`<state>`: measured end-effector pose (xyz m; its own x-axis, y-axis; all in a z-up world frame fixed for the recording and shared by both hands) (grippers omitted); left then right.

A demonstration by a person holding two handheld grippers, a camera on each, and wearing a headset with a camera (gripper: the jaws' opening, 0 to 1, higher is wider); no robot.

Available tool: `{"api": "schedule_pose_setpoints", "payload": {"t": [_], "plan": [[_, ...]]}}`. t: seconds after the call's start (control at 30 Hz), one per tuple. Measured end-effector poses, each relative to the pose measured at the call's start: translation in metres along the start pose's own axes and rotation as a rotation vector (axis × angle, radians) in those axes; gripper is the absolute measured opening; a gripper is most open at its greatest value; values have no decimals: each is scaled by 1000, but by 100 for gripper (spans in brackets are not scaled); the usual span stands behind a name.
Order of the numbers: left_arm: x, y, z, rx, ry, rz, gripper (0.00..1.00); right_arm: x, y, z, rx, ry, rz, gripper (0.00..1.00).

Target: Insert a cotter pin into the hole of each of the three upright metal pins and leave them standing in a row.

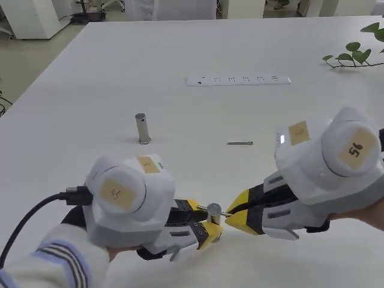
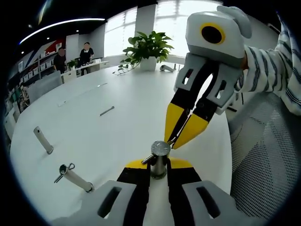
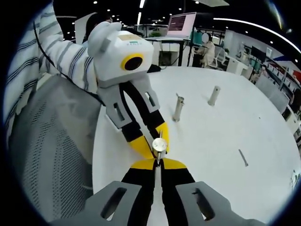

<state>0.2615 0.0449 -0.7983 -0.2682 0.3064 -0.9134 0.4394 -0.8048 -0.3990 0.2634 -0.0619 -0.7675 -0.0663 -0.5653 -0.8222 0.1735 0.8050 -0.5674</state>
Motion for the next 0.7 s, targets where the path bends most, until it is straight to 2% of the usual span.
{"api": "schedule_pose_setpoints", "payload": {"t": [0.17,0.37,0.47,0.7], "plan": [[-1,-1,0,11,-8,16,12,-1,-1,0,7,36,18,10],[-2,-2,-2,29,-4,29,13,2,-2,-1,4,37,-5,9],[-1,-2,-4,30,6,30,16,3,-3,-2,9,43,-7,8],[3,-1,-4,60,20,2,17,3,-4,-2,20,54,10,5]]}}
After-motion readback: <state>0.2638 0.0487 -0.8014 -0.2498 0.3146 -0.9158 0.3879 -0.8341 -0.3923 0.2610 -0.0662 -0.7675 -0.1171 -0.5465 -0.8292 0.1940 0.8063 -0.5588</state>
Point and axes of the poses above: the centre of the closed fingertips' face, and the gripper's own axes: y roughly forward along the fingers, z roughly to its right, x roughly out of its underside, the point moved 7 cm from there along -y, roughly backward along the fingers, and after that the axes turned 10 degrees about z, right-handed, at the moved point
